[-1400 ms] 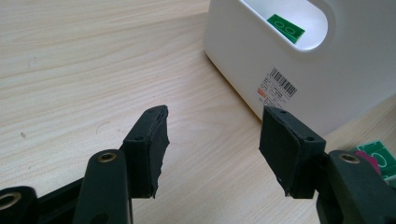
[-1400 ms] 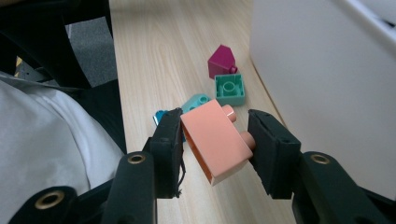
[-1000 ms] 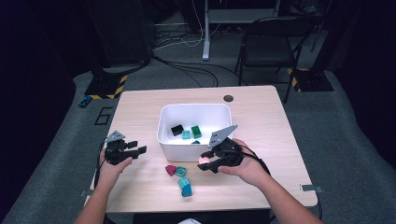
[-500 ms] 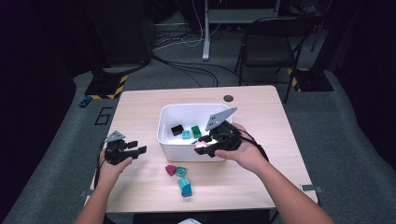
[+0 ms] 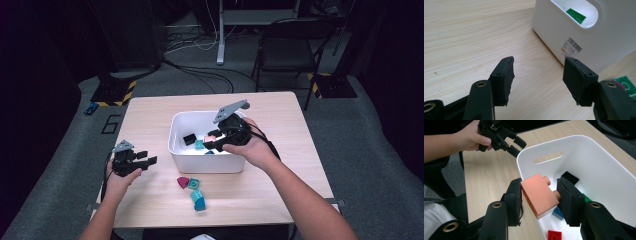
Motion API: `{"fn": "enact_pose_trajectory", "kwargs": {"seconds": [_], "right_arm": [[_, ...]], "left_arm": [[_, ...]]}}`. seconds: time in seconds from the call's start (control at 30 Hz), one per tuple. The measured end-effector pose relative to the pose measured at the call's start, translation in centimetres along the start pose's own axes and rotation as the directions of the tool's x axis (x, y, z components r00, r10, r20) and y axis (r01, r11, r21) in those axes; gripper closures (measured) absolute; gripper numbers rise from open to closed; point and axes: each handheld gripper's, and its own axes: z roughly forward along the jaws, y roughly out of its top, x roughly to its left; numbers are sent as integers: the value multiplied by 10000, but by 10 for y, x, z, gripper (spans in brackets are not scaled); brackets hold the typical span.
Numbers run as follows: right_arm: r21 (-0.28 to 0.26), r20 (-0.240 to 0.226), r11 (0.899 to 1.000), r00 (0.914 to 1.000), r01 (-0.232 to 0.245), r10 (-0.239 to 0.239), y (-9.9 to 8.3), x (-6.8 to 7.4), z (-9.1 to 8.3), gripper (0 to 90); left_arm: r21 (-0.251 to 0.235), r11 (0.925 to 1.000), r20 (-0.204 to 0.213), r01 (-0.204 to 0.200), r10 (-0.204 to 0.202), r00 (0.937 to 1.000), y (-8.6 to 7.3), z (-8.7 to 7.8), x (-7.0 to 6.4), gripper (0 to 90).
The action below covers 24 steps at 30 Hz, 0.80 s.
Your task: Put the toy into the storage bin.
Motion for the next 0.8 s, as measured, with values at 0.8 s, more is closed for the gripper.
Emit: {"fn": "enact_pose_trajectory", "kwargs": {"seconds": [0.8], "right_arm": [[89, 472, 9996, 9985, -266, 262, 28, -29, 50, 560]], "left_arm": [[28, 10000, 61, -6, 5, 10000, 0, 2, 1, 416]]}}
